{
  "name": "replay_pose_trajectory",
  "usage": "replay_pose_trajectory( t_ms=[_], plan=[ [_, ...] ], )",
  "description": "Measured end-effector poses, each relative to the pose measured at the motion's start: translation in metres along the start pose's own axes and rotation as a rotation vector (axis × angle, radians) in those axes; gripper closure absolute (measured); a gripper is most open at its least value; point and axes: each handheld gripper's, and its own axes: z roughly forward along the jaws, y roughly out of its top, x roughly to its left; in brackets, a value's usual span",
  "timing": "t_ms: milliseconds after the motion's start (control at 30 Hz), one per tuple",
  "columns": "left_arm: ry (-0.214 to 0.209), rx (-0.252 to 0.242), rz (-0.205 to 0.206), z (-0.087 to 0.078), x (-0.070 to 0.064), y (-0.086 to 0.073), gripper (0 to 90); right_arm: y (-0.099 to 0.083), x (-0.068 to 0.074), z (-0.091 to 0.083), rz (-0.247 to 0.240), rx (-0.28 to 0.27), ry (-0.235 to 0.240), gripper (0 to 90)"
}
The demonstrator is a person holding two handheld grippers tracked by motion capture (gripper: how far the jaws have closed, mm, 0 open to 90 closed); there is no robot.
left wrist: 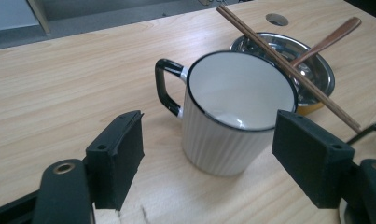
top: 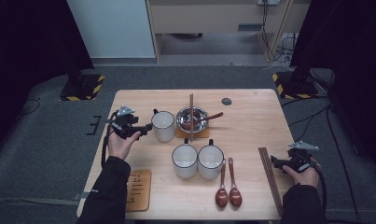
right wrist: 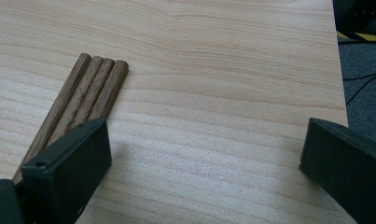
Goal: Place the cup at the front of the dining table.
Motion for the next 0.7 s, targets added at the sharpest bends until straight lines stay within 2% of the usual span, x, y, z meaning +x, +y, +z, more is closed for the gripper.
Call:
replay_pose_trajectory(
  t_ms=[200, 367, 500, 600, 700],
  plan=[
    [0.014, 0.024, 0.043, -0.013, -0.003, -0.017, 23.7, 0.0, 0.0, 0.0, -0.001, 0.0, 0.0, 1.8],
    [0.015, 0.051, 0.069, -0.016, -0.005, -0.037, 20.4, 0.0, 0.0, 0.0, -0.002, 0.0, 0.0, 1.8],
    [0.026, 0.097, 0.091, -0.015, -0.005, -0.054, 19.9, 0.0, 0.0, 0.0, 0.0, 0.0, 0.0, 1.8],
    [0.041, 0.132, 0.099, -0.014, -0.002, -0.064, 19.3, 0.0, 0.0, 0.0, 0.0, 0.0, 0.0, 1.8],
    [0.055, 0.141, 0.087, -0.014, 0.003, -0.072, 18.2, 0.0, 0.0, 0.0, -0.001, 0.0, 0.0, 1.8]
  ],
)
